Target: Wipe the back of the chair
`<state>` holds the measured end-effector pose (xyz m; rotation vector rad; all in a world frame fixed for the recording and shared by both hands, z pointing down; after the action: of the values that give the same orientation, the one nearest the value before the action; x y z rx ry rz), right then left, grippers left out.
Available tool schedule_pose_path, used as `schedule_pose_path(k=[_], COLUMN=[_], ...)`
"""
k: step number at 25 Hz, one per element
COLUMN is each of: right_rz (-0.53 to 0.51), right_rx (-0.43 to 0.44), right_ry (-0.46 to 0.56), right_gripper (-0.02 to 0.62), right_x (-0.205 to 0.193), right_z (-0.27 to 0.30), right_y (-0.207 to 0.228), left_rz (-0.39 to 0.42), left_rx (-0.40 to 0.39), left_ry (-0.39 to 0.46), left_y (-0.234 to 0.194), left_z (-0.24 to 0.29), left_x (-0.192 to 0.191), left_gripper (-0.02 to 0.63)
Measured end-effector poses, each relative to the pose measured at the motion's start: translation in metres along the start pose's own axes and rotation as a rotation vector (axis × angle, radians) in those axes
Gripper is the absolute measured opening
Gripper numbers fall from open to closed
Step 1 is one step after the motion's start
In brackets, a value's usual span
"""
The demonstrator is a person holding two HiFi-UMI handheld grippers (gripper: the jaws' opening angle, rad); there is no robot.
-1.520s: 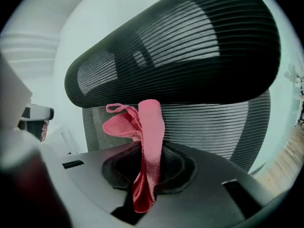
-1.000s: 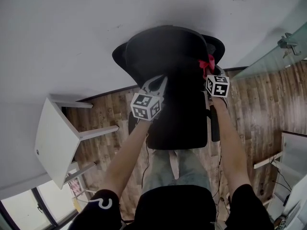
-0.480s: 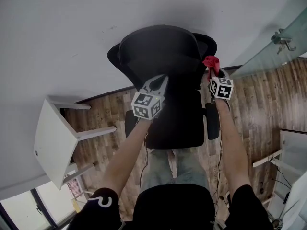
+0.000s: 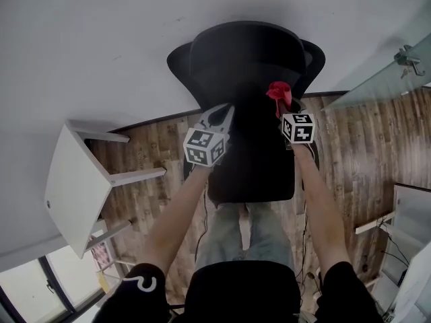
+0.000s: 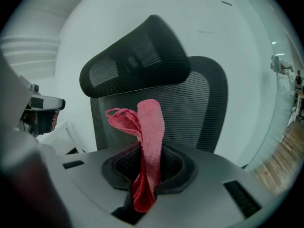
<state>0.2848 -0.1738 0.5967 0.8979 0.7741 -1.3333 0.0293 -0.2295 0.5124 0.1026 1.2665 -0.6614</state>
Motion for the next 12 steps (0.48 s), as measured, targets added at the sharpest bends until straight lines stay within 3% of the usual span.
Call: schedule_pose_path(k=[12], right_rz=[-0.052], right_rx=[0.176], right_ry=[0.021], right_gripper=[0.067], right_x=[-0.006], right_z=[0.092], right_y=[-0.188], left_rz=[-0.03], left_rx=[0.104], left_ry=[0.0], left_y=[-0.125], left_z=[-0.105], left_x=[-0.048], left_gripper=[0.023])
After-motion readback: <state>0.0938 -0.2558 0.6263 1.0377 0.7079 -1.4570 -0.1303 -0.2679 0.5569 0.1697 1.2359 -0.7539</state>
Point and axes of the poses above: the fingertips, and each gripper's own axes: z forward along the fingers, y to its right, x out of its top, the point moved 9 cm from there along -z, backward along the fingers, and after that the axes turned 3 degrees about -z, right-handed, at the moved point
